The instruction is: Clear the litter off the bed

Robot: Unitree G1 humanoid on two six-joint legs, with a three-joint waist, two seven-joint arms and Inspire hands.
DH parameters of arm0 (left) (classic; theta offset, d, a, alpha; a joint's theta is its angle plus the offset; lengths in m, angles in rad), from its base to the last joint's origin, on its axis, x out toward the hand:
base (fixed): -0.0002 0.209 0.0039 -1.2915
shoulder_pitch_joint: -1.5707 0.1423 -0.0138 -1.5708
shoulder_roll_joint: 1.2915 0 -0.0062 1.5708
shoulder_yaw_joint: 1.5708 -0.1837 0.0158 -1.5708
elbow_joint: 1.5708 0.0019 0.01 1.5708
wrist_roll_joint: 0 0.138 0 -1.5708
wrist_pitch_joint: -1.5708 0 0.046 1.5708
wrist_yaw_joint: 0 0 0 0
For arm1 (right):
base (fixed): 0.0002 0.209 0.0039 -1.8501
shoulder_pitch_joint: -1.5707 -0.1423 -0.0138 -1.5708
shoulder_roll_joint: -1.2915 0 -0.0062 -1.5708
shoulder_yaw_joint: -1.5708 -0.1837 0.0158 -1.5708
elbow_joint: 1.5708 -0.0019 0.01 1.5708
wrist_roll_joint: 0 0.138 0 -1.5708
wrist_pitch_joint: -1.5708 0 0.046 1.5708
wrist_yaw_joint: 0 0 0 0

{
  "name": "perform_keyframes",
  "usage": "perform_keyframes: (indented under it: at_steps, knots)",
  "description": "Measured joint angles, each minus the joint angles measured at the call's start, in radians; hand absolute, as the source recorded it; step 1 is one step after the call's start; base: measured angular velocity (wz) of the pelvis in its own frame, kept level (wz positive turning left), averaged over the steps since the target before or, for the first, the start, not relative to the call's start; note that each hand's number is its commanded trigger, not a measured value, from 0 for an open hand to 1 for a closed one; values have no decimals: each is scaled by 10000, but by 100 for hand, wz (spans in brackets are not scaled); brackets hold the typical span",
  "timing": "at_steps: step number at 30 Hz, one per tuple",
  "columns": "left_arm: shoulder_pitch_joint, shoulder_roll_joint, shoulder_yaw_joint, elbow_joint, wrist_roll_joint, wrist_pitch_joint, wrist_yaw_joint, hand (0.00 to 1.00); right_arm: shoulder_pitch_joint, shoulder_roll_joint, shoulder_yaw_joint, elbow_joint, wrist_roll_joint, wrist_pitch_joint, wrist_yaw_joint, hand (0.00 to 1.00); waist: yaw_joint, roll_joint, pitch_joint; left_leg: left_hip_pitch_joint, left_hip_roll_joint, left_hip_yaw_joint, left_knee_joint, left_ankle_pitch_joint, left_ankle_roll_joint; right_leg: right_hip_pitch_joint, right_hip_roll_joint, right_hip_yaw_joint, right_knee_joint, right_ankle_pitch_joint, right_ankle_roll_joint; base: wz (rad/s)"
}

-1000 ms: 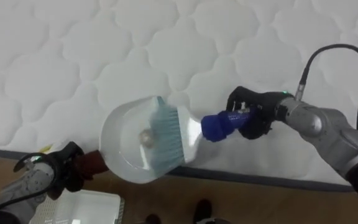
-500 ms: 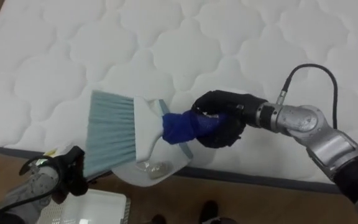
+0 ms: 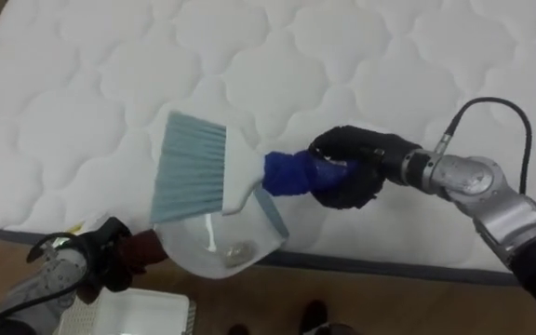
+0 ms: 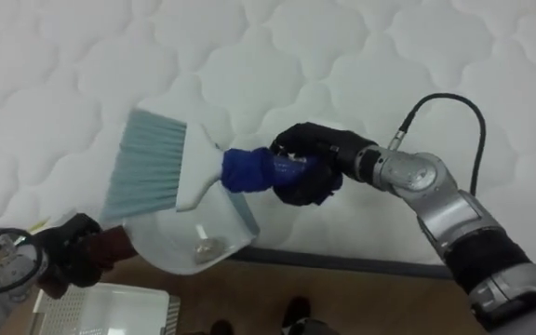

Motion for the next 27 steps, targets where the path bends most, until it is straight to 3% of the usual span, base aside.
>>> perform_keyframes:
  at_steps: [4,5,8,10,11,12,13,16,20,21,23,27]
  knots:
    - [4,-1,118,-43,-4,-50,41,100,59,77,-822,509,293,-23,-797,100,-122,-3,-4,-6,-25,12,-11,19,33,9,-17,19,2,29,45,0]
    - [5,-7,223,-56,0,-108,54,100,185,147,-1273,595,329,-24,-1146,95,-159,-17,-13,26,-28,35,-22,28,49,46,-21,21,-16,34,62,0]
    - [125,-123,513,-87,-25,-121,337,100,661,271,-2138,614,354,-67,-2189,100,-193,-50,-48,299,-36,78,-47,31,54,316,-23,52,-39,-7,124,-2]
    - [259,-208,779,-172,-177,-115,587,100,797,284,-2464,737,366,-107,-2615,100,-438,-85,-76,435,-46,75,-99,30,55,471,-35,35,-59,-48,157,6]
    - [284,-299,870,-177,-371,-97,774,100,796,286,-2632,898,429,-110,-2900,76,-514,-94,-82,507,-35,73,-110,30,55,570,-26,17,-107,-52,163,5]
    - [339,-375,966,-241,-512,-95,904,100,800,287,-2721,1048,617,-110,-3255,7,-597,-122,-132,582,-27,71,-178,30,55,650,-9,11,-174,-49,167,0]
    - [400,-399,1066,-358,-517,-96,948,100,800,287,-2786,1057,645,-110,-3407,0,-639,-133,-139,633,-28,74,-206,30,55,689,-5,12,-182,-48,167,-3]
    - [447,-506,1158,-588,-636,-110,1173,100,838,287,-3210,1361,1209,-196,-4076,0,-733,-148,-171,949,-15,47,-353,29,54,1027,44,-14,-370,-39,174,-1]
    - [519,-560,1398,-1139,-646,-76,1547,100,1198,285,-3870,1546,1928,-200,-5051,0,-706,-117,-315,1491,-8,-43,-948,70,14,1568,257,16,-891,113,239,2]
    - [631,-654,1556,-1284,-648,-24,1605,100,1272,286,-3881,1738,2128,-200,-5281,0,-662,-106,-396,1691,-6,-42,-1108,94,2,1764,306,21,-1048,156,248,-7]
    - [791,-720,1576,-1363,-663,106,1678,100,1509,286,-3887,1883,2258,-199,-5599,0,-640,-81,-483,2032,7,-46,-1307,132,-10,2126,370,8,-1278,173,275,-5]
    - [1588,-792,1737,-2181,-655,560,1722,100,2283,299,-3892,1958,2103,-161,-6093,0,-618,-46,-532,2622,57,-43,-1503,143,-23,2781,498,-1,-1673,165,342,-2]
